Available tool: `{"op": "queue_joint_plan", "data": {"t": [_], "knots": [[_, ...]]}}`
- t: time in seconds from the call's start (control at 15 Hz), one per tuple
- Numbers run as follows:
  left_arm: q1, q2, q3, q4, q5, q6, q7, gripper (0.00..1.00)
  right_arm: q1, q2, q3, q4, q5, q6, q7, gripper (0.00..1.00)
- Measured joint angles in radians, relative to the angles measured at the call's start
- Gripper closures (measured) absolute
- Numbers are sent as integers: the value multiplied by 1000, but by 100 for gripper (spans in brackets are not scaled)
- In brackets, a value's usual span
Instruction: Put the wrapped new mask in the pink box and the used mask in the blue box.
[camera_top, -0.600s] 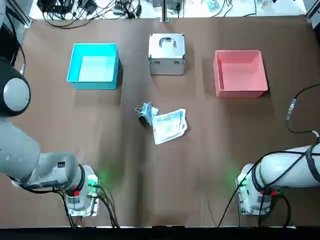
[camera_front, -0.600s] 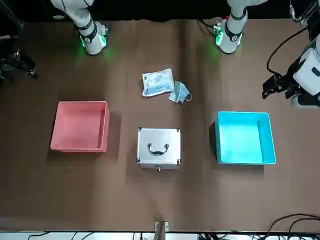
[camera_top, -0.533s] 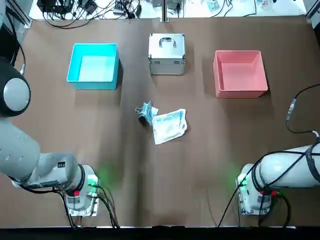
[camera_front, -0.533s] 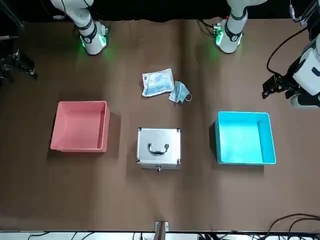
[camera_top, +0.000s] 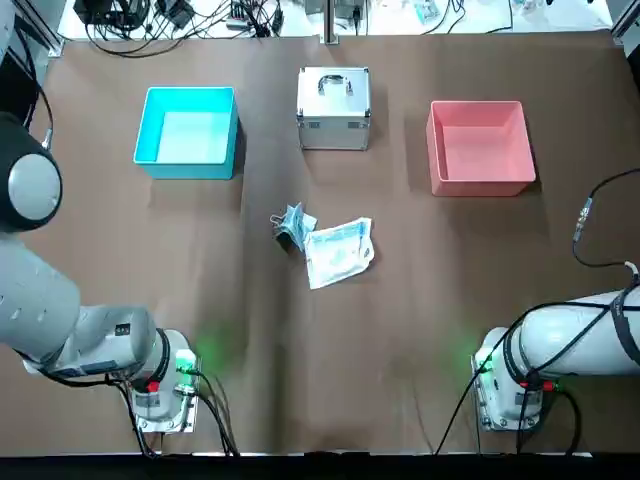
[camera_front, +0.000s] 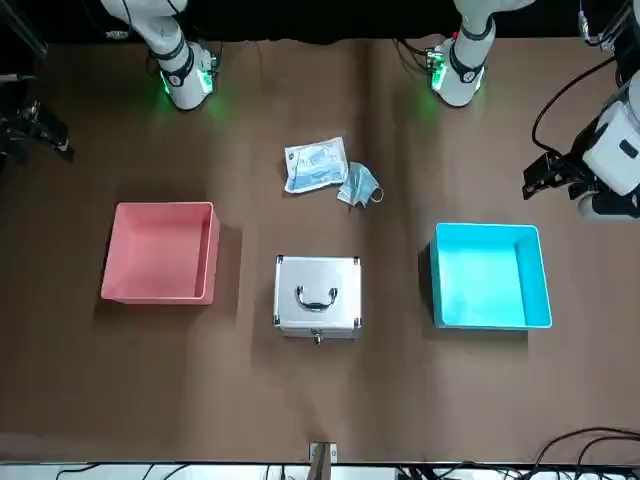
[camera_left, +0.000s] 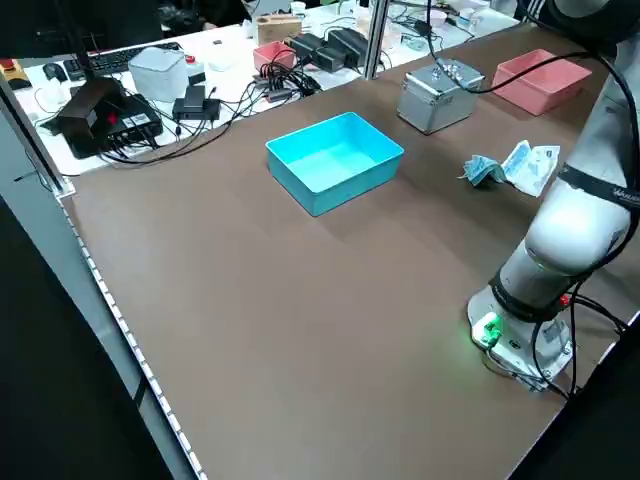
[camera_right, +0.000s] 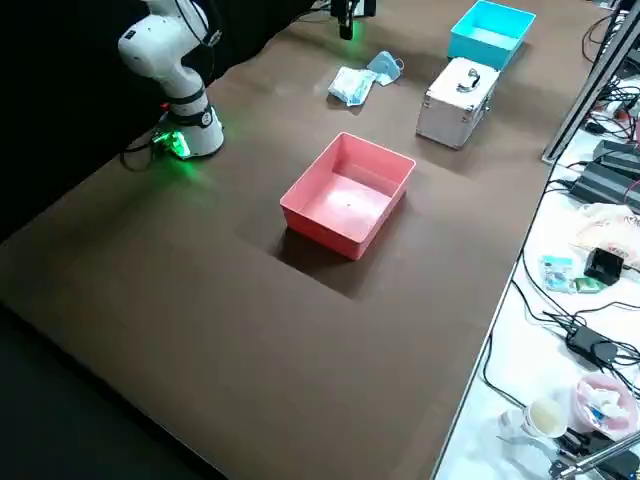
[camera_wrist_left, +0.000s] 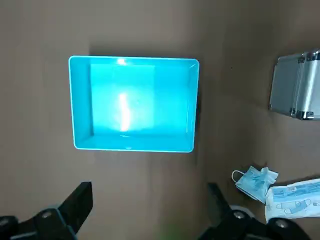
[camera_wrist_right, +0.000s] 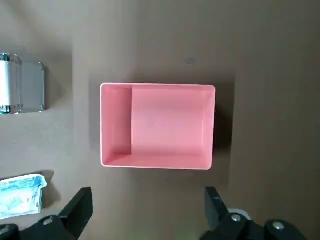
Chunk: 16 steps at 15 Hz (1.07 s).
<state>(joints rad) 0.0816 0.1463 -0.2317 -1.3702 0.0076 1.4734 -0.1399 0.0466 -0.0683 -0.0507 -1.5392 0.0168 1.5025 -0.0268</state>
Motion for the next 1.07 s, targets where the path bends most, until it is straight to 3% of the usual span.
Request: {"op": "queue_joint_plan", "data": {"t": [0.33,0.67,1.07], "knots": [[-3,21,0,0,0,0,0,0,33,13,7,-7,0,-15,0,1],[-11,56,-13,-60,-2,-4,-18,0,109,132,13,-24,6,-6,24,1],[-59,122,-36,-98,-32,23,-30,0,136,188,15,-89,182,-5,27,1]]}}
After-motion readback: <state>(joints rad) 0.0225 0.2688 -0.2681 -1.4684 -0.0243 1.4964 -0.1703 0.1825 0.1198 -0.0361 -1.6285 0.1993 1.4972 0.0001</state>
